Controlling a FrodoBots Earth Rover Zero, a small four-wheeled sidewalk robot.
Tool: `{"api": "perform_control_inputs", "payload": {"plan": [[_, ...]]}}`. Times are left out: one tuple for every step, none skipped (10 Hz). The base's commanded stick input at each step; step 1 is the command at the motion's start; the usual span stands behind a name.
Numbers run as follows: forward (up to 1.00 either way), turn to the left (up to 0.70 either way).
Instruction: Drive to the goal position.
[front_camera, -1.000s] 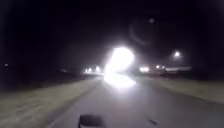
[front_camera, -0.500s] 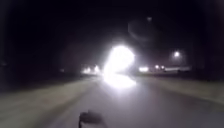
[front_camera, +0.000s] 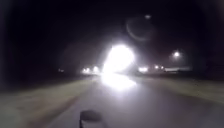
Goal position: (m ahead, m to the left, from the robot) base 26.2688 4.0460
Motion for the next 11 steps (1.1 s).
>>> {"api": "perform_control_inputs", "payload": {"plan": [[1.00,0.02],[1.00,0.03],[1.00,0.03],[1.00,0.02],[1.00,0.02],[1.00,0.02],[1.00,0.02],[1.00,0.02],[1.00,0.02],[1.00,0.02],[1.00,0.02]]}}
